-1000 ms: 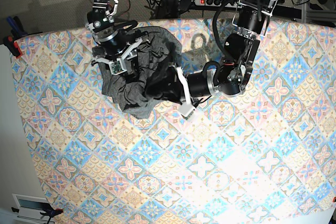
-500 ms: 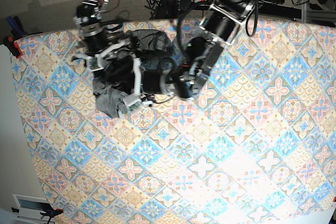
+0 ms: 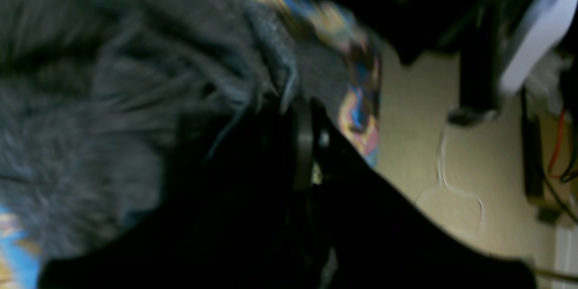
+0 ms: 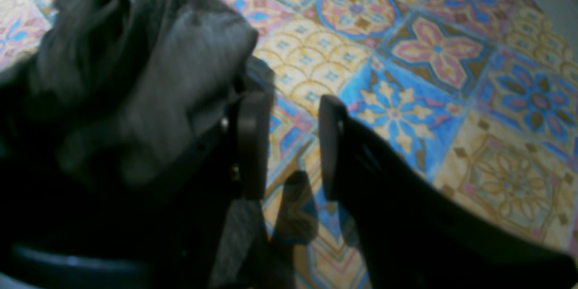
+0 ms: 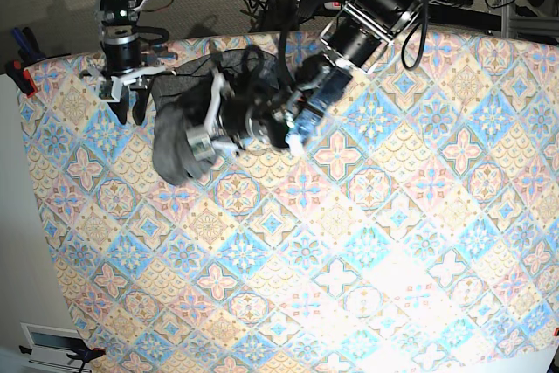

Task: Layout the t-shirt on the table in an organized manner, then fold the t-shirt properly
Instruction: 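Fold the shirt fabric with the left gripper over toward the right gripper, then open both grippers and lift them off the folded shirt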

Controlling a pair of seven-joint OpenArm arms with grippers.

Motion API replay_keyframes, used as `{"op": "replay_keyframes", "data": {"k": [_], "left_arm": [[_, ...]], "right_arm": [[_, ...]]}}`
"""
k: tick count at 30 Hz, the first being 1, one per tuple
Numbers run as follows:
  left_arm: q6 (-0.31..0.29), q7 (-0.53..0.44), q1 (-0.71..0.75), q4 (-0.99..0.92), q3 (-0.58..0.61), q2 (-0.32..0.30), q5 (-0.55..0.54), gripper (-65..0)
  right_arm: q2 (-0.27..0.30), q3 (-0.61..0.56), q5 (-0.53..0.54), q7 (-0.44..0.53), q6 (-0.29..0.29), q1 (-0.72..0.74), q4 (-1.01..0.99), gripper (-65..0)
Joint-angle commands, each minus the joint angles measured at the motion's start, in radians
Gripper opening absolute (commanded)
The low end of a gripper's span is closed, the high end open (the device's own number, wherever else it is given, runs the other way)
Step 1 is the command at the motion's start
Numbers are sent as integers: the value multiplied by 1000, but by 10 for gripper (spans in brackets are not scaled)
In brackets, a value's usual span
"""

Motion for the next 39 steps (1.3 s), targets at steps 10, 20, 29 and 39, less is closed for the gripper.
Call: {"op": "replay_keyframes", "data": {"k": [10,20,29,39], "left_arm": [[-6,-16,-33,-44,-1,28,-1,-460],[-6,-19,-24,145,87,-29,-9,-230],[-6,-21,-32,171,84,-27,-11,-226],[-6,-156,57,438,-237,-27,-87,-226]], "right_arm": [[5,3,21,29,6,4,8,-468],[6,3,21,29,6,4,-19,-468],[6,3,21,26,6,4,-19,-468],[6,47,21,29,6,4,-19,-468]]}}
